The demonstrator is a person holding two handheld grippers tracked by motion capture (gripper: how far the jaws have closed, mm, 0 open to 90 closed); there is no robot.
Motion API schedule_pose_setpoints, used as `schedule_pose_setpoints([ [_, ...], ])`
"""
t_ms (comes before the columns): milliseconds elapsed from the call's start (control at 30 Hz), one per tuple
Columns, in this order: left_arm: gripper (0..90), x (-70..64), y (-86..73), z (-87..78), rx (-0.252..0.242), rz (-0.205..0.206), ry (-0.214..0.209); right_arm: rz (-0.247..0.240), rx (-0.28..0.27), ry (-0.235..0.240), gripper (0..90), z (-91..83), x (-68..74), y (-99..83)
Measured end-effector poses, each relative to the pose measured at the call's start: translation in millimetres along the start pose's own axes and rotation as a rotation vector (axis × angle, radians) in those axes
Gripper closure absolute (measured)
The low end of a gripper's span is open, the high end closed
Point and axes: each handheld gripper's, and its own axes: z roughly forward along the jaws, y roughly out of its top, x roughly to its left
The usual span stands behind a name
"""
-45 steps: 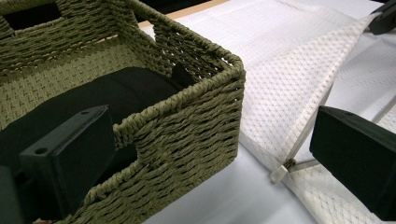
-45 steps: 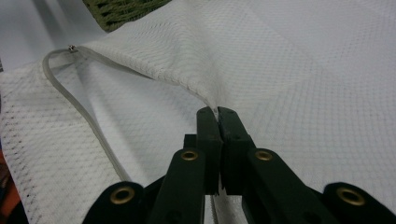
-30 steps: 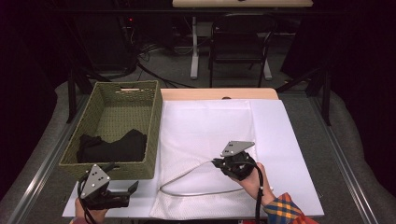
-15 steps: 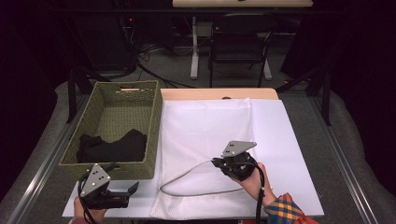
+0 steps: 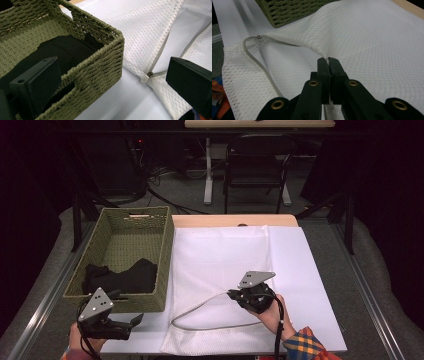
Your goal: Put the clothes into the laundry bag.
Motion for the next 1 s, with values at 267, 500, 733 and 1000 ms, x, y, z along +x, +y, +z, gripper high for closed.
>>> schedule_pose_setpoints([
  [267, 0.0, 7.8, 13.5, -5.1, 0.048, 0.044, -0.003, -0.001, 0.002, 0.004, 88.6, 0.7, -0.8, -1.1],
  [500, 0.0, 17.6, 20.9, -6.5, 0.089, 0.071, -0.012, -0.005, -0.013, -0.001, 88.7, 0.5, 0.3, -1.5],
  [733, 0.0, 27.5, 33.4, -6.8, 0.120, 0.105, -0.005, -0.005, -0.015, -0.002, 88.6, 1.1, 0.8, -1.9],
  [1000, 0.0, 43.0, 49.1, -5.6, 0.177, 0.140, -0.007, -0.007, -0.010, -0.001, 88.6, 1.3, 1.0, -1.7],
])
